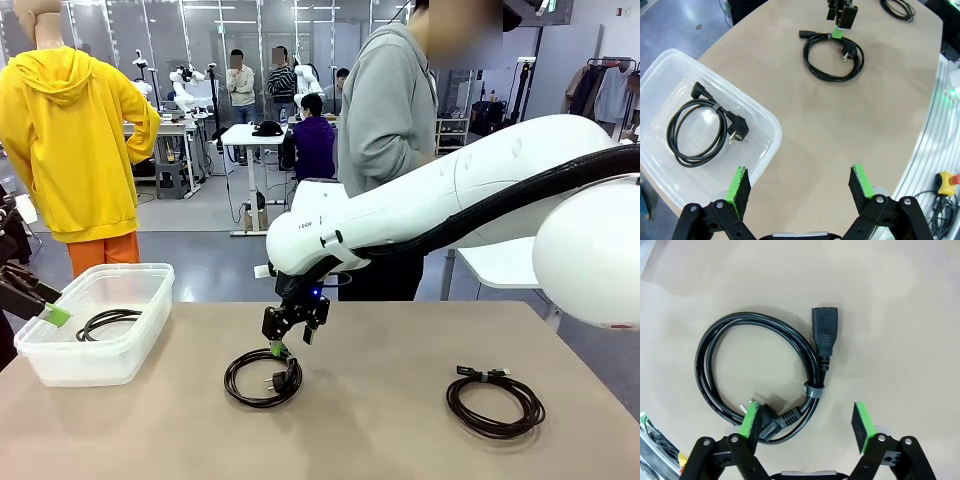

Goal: Organize and store the cables.
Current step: Place the Power Cable into the Organizing box.

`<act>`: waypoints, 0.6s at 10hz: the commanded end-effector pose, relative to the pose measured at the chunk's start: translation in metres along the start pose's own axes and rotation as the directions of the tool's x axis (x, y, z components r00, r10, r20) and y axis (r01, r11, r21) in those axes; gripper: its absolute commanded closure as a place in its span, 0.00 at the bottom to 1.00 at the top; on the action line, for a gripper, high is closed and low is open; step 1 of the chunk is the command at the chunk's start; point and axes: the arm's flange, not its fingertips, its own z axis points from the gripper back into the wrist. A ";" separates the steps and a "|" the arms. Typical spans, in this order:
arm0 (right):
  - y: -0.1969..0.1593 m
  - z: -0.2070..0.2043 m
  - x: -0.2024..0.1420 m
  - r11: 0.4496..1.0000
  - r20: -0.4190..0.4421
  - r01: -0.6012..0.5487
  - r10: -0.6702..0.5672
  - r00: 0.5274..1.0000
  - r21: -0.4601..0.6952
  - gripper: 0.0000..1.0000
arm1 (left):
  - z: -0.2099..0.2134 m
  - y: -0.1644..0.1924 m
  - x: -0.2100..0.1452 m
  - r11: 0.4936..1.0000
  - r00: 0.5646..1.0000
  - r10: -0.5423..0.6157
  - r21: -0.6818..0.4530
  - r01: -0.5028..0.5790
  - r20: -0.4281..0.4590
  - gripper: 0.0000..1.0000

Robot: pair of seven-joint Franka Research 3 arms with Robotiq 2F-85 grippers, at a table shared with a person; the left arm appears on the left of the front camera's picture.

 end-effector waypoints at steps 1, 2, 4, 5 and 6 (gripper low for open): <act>-0.003 0.008 -0.019 0.999 0.029 0.033 -0.032 0.999 -0.029 0.00 | -0.002 0.001 0.003 1.000 1.000 0.019 0.016 -0.019 0.009 0.00; -0.005 0.010 -0.021 0.999 0.034 0.030 -0.029 0.999 -0.025 0.00 | -0.002 0.001 0.003 1.000 1.000 0.019 0.016 -0.019 0.009 0.00; -0.015 0.023 -0.028 0.999 0.038 -0.023 0.024 0.999 -0.031 0.00 | 0.000 0.000 0.000 1.000 1.000 0.000 0.000 0.000 0.000 0.00; -0.025 0.040 -0.036 0.995 0.062 -0.097 0.098 0.993 -0.025 0.00 | -0.005 -0.010 0.021 0.998 0.998 0.058 -0.021 -0.058 0.023 0.00; -0.039 0.064 -0.047 0.992 0.104 -0.113 0.118 0.988 -0.055 0.00 | -0.011 -0.020 0.044 0.995 0.995 0.098 -0.019 -0.098 0.002 0.00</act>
